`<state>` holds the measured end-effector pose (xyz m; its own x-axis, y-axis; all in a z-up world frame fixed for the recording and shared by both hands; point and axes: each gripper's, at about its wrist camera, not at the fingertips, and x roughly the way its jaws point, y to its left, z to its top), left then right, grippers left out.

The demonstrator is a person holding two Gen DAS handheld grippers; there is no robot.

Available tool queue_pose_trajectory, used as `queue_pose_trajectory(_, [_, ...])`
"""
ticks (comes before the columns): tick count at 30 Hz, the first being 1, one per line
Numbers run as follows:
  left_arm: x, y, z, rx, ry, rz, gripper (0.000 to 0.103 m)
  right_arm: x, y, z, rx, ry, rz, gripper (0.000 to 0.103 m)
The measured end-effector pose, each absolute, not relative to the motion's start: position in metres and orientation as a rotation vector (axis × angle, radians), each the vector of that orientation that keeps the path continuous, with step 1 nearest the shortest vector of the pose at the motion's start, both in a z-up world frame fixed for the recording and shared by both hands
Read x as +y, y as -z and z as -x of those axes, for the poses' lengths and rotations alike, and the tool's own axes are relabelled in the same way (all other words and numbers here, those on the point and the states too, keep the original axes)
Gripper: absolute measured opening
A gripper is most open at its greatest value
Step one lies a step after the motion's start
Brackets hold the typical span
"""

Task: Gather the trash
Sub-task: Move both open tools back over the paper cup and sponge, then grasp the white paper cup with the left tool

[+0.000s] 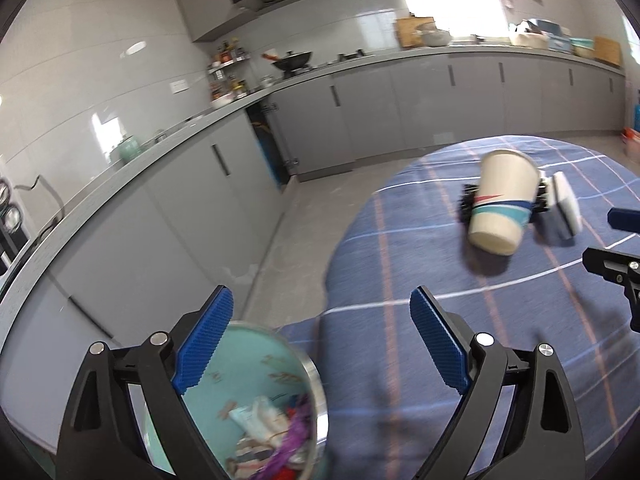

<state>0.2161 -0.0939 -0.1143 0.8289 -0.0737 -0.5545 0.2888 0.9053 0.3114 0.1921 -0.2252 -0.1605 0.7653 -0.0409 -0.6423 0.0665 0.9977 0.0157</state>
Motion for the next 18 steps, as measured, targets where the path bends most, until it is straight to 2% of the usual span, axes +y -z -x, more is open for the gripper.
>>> queue_pose_trajectory(3, [-0.120,0.116,-0.221,0.552,0.239,-0.418,0.095,-0.252,0.165,-0.191,0.705,0.120,-0.065,0.062])
queue_pose_trajectory(8, [-0.163,0.122,-0.234,0.551,0.315,-0.442,0.095,-0.287,0.169,-0.190,0.711,0.206,-0.095,0.063])
queue_pose_trajectory(10, [-0.178,0.125,-0.237,0.556,0.349,-0.447,0.095,-0.297,0.169,-0.188,0.708,0.226,-0.105,0.067])
queue_pose_trajectory(18, [-0.226,0.140,-0.250,0.571,0.447,-0.490,0.096,-0.329,0.171,-0.189,0.711,0.273,-0.146,0.068])
